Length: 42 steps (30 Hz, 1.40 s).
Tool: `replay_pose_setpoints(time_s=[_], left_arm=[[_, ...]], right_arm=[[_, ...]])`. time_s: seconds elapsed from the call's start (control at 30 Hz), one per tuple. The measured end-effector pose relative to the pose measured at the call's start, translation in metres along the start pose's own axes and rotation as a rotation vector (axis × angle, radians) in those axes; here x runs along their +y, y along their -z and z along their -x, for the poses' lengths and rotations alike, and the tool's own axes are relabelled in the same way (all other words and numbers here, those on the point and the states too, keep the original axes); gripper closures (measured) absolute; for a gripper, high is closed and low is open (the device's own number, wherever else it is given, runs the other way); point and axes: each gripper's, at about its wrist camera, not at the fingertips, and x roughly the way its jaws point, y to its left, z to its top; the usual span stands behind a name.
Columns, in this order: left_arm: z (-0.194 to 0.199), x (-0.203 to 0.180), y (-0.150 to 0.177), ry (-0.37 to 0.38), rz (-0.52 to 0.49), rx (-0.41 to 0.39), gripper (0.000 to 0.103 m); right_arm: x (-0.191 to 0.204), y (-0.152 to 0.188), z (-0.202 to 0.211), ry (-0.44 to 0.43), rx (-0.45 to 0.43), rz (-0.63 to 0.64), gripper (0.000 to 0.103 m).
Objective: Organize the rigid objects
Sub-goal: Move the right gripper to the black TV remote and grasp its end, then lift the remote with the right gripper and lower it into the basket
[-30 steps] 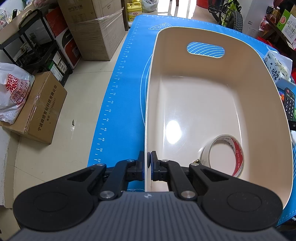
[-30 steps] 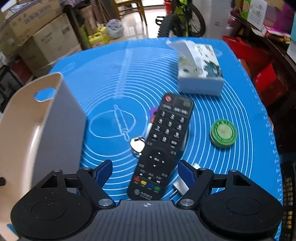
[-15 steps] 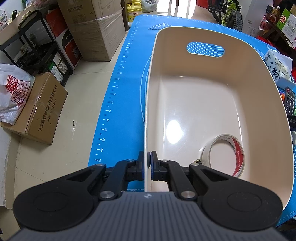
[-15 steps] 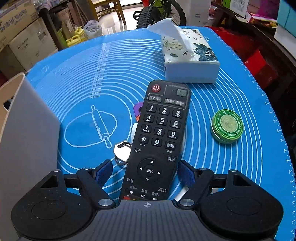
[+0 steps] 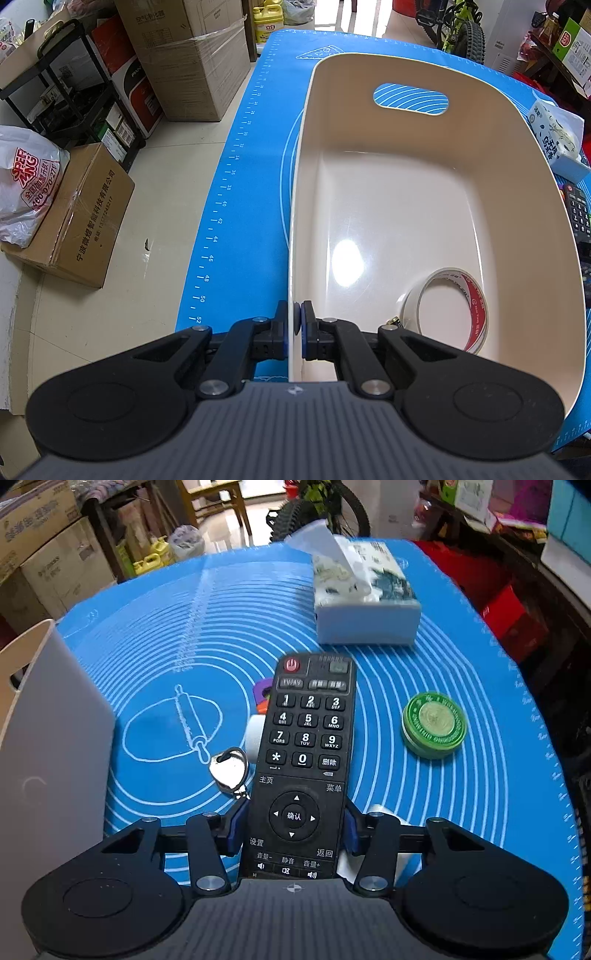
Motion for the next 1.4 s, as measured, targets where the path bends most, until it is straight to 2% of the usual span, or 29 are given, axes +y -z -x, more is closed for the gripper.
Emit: replay_pose_setpoints(time_s=[0.2,0.5,0.9,1.17,1.4], left_arm=[[0.000,0.000,0.000,-0.001,0.000,0.000,0.096],[0.000,0.000,0.000,-0.001,0.003,-0.001,0.096],[0.000,0.001,0.000,0.000,0.004,-0.001,0.096],[0.000,0.001,0.000,-0.001,0.003,-0.001,0.096],[0.000,0.000,0.000,-0.001,0.003,-0.001,0.096]], right_arm=[[-0.003,-0.005,0.022,-0.033,-0.033,0.005,0.051],[-0.002,-0.005,0.029,-0.054,-0.041,-0.002,0.051],[-0.004,-0.017,0.059,-0.101,-0.116,-0.027,0.051],[0.023,-0.027,0.093,-0.194,-0.183,0.015,0.051],[0.067,-0.029,0.117,-0.307,-0.211,0.072,0.051]])
